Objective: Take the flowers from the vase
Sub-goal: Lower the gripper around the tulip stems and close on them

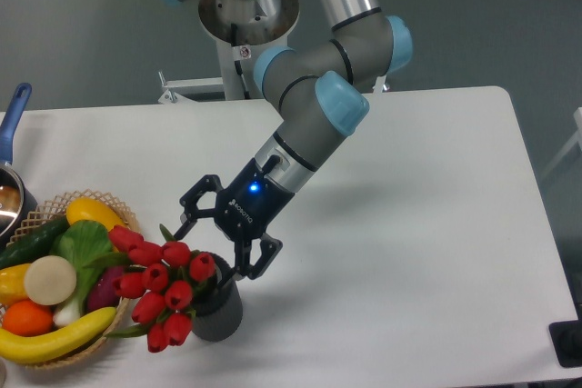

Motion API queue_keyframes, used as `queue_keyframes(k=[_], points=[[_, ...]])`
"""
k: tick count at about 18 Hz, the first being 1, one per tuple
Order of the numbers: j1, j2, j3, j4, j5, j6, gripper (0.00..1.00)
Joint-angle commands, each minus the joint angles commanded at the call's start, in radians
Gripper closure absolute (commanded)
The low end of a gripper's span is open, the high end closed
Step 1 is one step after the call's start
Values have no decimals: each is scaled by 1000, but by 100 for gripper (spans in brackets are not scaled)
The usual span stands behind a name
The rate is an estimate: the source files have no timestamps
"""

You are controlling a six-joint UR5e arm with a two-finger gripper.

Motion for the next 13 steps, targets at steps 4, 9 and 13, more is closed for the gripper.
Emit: queue_keyframes(k=[4, 9, 13], points=[[-15, -14, 15, 2, -3, -2, 0], [-28, -29, 31, 2, -20, 0, 0], [-41, -49, 49, 3, -20, 0, 0]])
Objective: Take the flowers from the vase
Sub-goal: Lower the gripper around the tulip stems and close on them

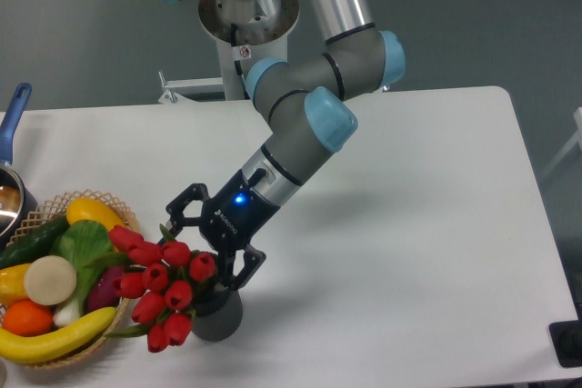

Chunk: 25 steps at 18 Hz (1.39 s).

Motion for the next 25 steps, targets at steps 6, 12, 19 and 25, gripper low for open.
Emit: queue_keyframes(k=[6, 12, 19, 25], points=[[0, -9, 11, 0, 0, 0, 0], [2, -11, 6, 0, 2, 2, 64], [11, -3, 23, 0, 0, 5, 100], [28, 9, 40, 0, -58, -12, 100]])
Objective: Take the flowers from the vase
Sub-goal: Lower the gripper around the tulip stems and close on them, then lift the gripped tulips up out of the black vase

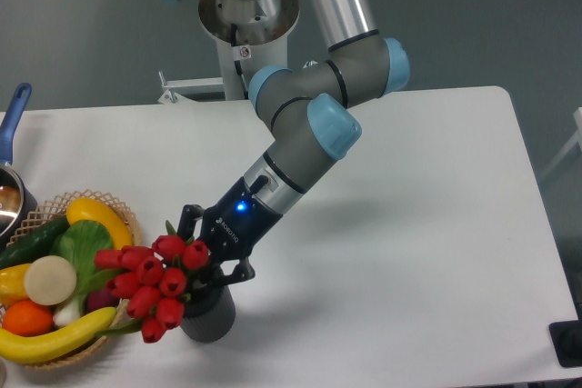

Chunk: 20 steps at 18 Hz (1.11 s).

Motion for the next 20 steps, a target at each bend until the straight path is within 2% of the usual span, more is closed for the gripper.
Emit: queue_keyframes(k=[8, 20], points=[[18, 9, 107, 0, -58, -199, 100], [63, 72, 112, -2, -157, -321, 100]])
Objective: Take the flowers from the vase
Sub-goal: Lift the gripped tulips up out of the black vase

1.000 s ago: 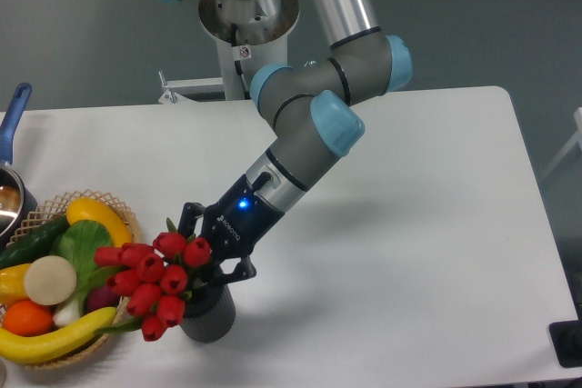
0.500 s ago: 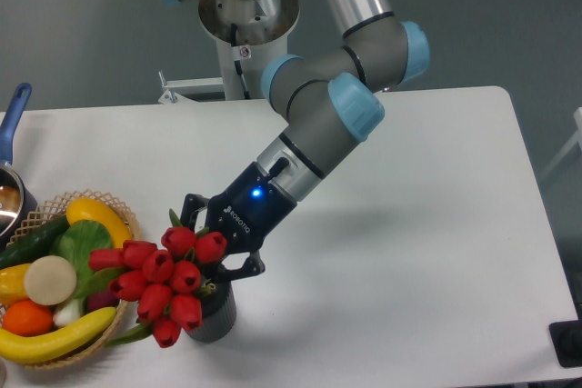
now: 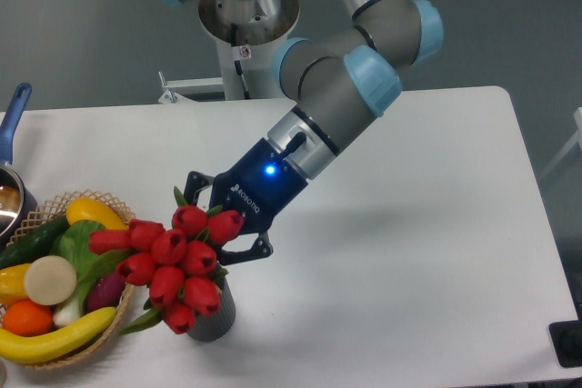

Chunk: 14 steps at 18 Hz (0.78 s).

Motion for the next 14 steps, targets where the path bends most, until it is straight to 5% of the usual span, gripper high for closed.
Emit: queue_keyframes(k=[14], points=[[55, 8, 80, 0, -87, -133, 100]])
